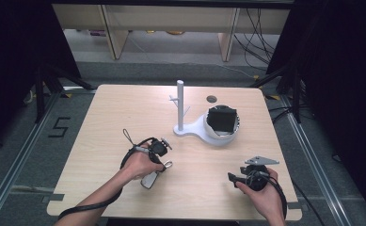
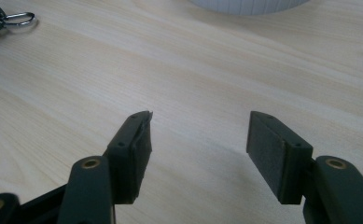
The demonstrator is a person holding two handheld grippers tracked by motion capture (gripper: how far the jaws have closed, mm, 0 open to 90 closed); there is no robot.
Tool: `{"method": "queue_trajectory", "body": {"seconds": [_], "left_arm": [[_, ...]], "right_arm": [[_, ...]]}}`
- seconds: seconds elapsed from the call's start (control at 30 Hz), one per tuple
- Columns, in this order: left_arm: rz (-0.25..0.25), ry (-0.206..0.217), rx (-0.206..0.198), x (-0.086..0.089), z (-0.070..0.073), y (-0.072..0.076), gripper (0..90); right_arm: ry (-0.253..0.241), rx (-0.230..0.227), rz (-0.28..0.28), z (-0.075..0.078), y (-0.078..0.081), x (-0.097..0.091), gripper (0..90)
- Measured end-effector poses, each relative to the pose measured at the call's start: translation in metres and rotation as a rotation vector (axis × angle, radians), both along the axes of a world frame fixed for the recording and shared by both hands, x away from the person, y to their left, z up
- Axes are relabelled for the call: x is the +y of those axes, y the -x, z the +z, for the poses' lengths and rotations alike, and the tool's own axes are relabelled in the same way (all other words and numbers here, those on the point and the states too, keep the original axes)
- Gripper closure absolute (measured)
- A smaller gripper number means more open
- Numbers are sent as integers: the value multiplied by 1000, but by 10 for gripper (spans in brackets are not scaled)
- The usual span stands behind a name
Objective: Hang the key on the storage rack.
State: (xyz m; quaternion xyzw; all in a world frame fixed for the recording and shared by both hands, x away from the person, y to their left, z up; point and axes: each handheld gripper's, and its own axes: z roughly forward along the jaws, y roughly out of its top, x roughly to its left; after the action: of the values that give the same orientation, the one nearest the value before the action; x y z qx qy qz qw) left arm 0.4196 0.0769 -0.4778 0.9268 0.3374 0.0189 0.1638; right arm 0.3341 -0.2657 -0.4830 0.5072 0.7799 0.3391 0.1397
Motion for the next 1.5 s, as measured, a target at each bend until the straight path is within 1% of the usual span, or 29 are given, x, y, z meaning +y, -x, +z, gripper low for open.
{"method": "queue_trajectory", "body": {"seconds": [0.03, 0.13, 0.23, 0.3, 0.33, 0.37, 0.4, 0.43, 0.5, 0.53, 0.6, 0.63, 0.73, 0.77, 0.8, 0.87, 0.9, 0.93, 0.97, 1.0, 1.03, 1.07, 1.1, 1.17, 1.2, 1.27, 1.43, 1.47, 1.5], "left_arm": [[-4, 6, -7, 1, 1, 0, 752], [-1, 16, -17, 3, 3, 0, 751], [10, 44, -35, 7, 7, 1, 751], [13, 65, -63, 12, 12, 1, 751], [13, 65, -63, 12, 12, 1, 752], [63, 127, -76, 13, 13, 4, 752], [58, 139, -89, 15, 15, 4, 752], [58, 139, -89, 15, 15, 4, 752], [49, 176, -117, 22, 20, 5, 752], [49, 176, -117, 22, 20, 5, 752], [41, 201, -148, 29, 25, 7, 752], [51, 219, -166, 30, 26, 8, 752], [53, 240, -172, 33, 29, 9, 752], [49, 264, -182, 34, 30, 9, 752], [59, 271, -187, 35, 30, 9, 752], [56, 275, -211, 37, 31, 9, 751], [59, 284, -217, 38, 32, 10, 752], [62, 296, -224, 38, 33, 10, 751], [56, 295, -227, 40, 33, 10, 752], [59, 313, -238, 40, 34, 10, 752], [74, 336, -256, 41, 35, 11, 752], [78, 345, -266, 42, 35, 12, 752], [78, 345, -266, 42, 35, 12, 752], [84, 360, -287, 43, 37, 12, 752], [99, 382, -311, 45, 38, 12, 752], [102, 386, -316, 46, 39, 12, 752], [126, 420, -359, 51, 41, 13, 752], [132, 432, -372, 52, 42, 13, 752], [129, 441, -371, 53, 42, 13, 752]], "right_arm": [[-17, 17, -5, -1, 0, 1, 412], [-1, 28, -12, 1, 1, 2, 411], [-6, 31, -16, 1, 2, 3, 411], [-5, 30, -17, 1, 1, 3, 411], [-5, 30, -17, 1, 1, 3, 411], [-2, 21, -13, 0, 1, 2, 411], [-8, 29, -17, 0, 1, 2, 411], [-8, 29, -17, 0, 1, 2, 411], [-7, 25, -15, 0, 1, 2, 410], [-7, 25, -15, 0, 1, 2, 410], [-13, 25, -21, 1, 2, 2, 410], [-18, 26, -25, 1, 2, 2, 409], [-16, 25, -26, 1, 2, 3, 408], [-12, 25, -27, 1, 2, 2, 407], [3, -2, -5, -1, 0, 1, 405], [2, 4, -9, -1, 0, 1, 405], [-4, 23, -22, 0, 2, 3, 405], [3, 0, -7, -1, 0, 2, 405], [-2, 15, -18, 0, 1, 2, 404], [-6, 25, -25, 1, 2, 3, 404], [0, -3, -7, 0, 0, 1, 403], [3, -4, -7, -1, 0, 1, 403], [1, -3, -7, -1, 0, 1, 403], [0, -2, -8, -1, 0, 1, 402], [-8, 23, -27, 0, 2, 2, 401], [-9, 24, -28, 0, 2, 2, 401], [-9, 23, -28, 0, 2, 3, 397], [-18, -3, -6, -3, 0, 2, 396], [-16, -10, -1, -3, 0, 1, 395]]}}
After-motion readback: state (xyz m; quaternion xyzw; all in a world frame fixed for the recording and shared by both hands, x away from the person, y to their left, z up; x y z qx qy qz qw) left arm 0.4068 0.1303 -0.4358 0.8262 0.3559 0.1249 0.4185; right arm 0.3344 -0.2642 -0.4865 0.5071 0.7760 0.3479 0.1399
